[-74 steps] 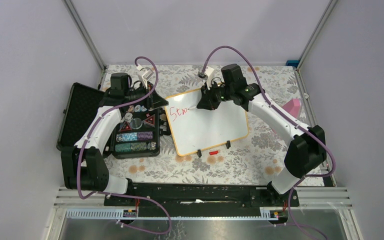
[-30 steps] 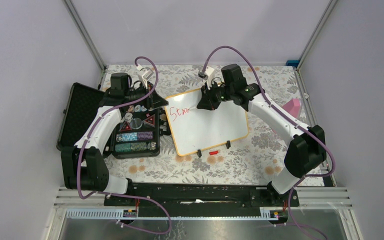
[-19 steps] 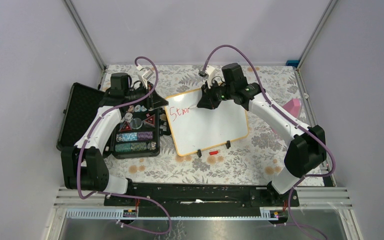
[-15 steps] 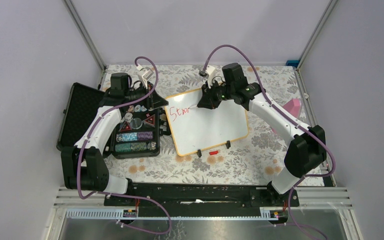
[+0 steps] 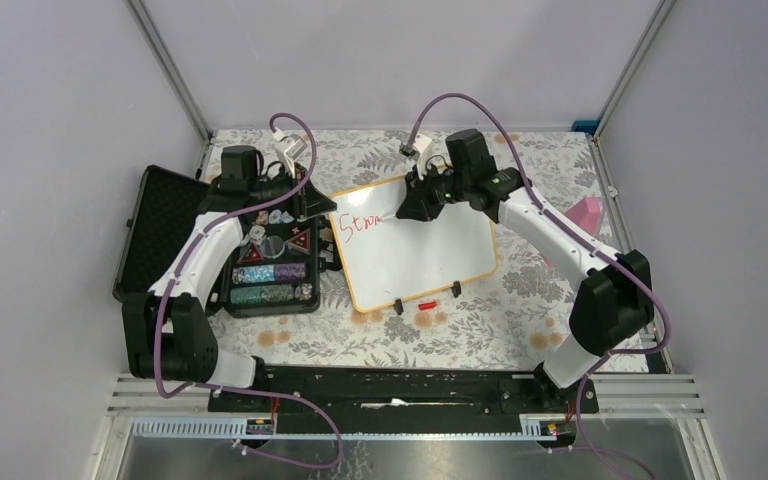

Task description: Write a sentence on the whiteboard

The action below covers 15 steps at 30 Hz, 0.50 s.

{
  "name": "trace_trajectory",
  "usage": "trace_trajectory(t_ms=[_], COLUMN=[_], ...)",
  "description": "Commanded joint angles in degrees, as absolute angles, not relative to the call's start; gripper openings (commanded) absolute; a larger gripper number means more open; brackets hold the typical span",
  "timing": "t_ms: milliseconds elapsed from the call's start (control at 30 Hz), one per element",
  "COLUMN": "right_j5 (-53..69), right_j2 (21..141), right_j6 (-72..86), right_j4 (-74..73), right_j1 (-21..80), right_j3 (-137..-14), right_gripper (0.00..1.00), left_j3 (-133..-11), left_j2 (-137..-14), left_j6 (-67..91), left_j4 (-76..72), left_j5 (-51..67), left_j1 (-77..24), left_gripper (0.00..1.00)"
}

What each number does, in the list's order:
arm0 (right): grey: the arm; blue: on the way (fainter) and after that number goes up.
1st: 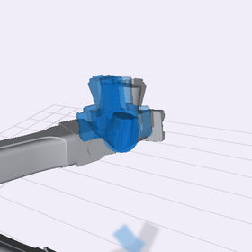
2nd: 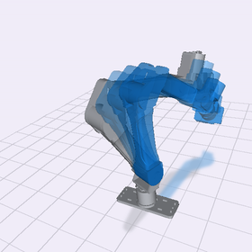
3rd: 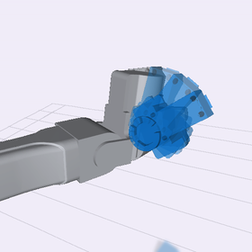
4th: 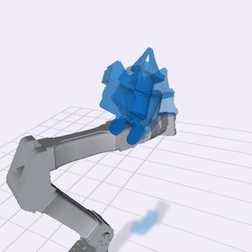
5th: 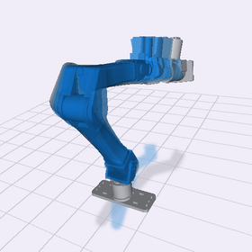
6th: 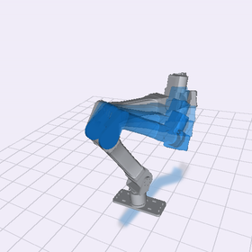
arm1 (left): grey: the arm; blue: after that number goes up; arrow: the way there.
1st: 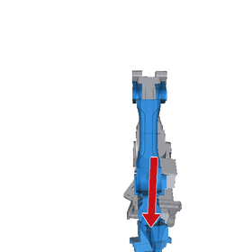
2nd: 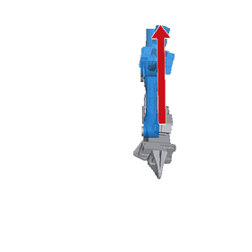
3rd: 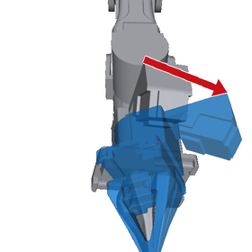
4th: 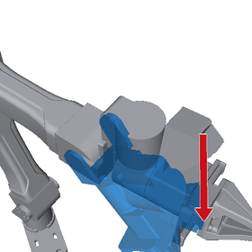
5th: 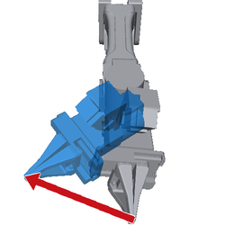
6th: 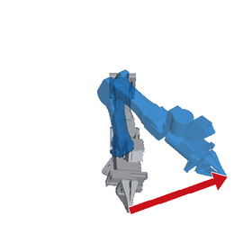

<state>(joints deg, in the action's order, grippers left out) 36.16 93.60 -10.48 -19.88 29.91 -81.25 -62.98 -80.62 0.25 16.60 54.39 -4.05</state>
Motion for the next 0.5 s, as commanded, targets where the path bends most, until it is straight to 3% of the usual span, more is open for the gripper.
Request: trace_trajectory(t_ms=[0, 467], right_j5=[34.30, 37.08], right_j2=[92.55, 89.85], right_j6=[-11.47, -9.96], right_j4=[-18.62, -19.38], right_j1=[29.09, 28.58], right_j3=[-79.86, -81.30], right_gripper=[0.00, 0.00], left_j3=[-62.71, -62.62], left_j2=[-80.33, -80.42], left_j6=[-2.26, -2.06], left_j4=[18.17, 17.90], left_j5=[53.44, 53.44], left_j1=[-5.54, -5.53], left_gripper=[0.00, 0.00])
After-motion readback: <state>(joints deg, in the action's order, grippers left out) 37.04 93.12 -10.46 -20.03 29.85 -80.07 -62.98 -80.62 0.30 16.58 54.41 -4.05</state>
